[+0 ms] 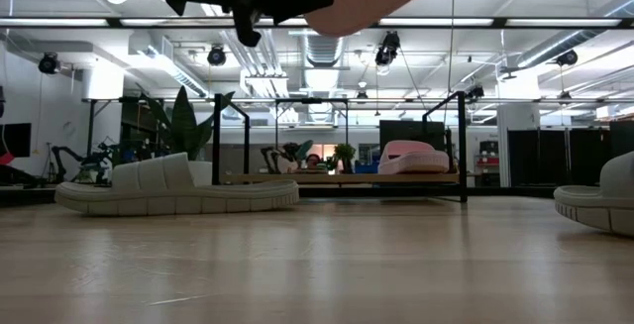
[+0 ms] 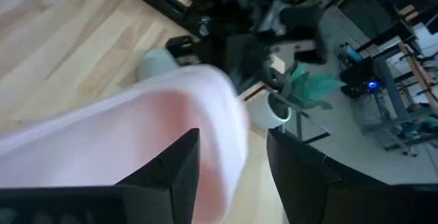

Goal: Pick and place slides into the shelf
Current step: Put the pink slide on the shelf

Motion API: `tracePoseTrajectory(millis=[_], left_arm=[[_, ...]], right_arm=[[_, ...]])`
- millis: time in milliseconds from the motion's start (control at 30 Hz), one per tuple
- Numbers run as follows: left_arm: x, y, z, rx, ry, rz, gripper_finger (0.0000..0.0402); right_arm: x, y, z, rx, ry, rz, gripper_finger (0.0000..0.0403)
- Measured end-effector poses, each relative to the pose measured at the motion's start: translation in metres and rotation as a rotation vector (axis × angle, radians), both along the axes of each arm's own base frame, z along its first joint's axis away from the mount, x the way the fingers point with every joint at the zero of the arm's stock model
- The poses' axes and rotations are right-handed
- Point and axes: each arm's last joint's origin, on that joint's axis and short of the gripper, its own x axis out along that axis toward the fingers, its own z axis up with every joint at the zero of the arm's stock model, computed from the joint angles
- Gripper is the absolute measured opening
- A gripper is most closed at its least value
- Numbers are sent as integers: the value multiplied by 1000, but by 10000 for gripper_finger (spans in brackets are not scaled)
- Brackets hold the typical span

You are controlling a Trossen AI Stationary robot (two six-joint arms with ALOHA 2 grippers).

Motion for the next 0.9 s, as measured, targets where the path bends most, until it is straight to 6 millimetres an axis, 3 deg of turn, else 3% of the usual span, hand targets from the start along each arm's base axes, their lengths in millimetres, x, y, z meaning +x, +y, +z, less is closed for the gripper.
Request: tracePoseTrajectory(millis=[400,567,767,900], left_arm=[[13,2,2,9,6,2,17],[13,2,2,23,4,1,17],[12,2,2,21,4,2,17],[12,2,2,20,5,2,17]], right_arm=[[13,1,-8,4,174,-14,161],[16,-2,-10,-72,178,-113,152],[16,-3,-10,-85,177,-117,123],[15,-3,-10,-109,189,-92,83]])
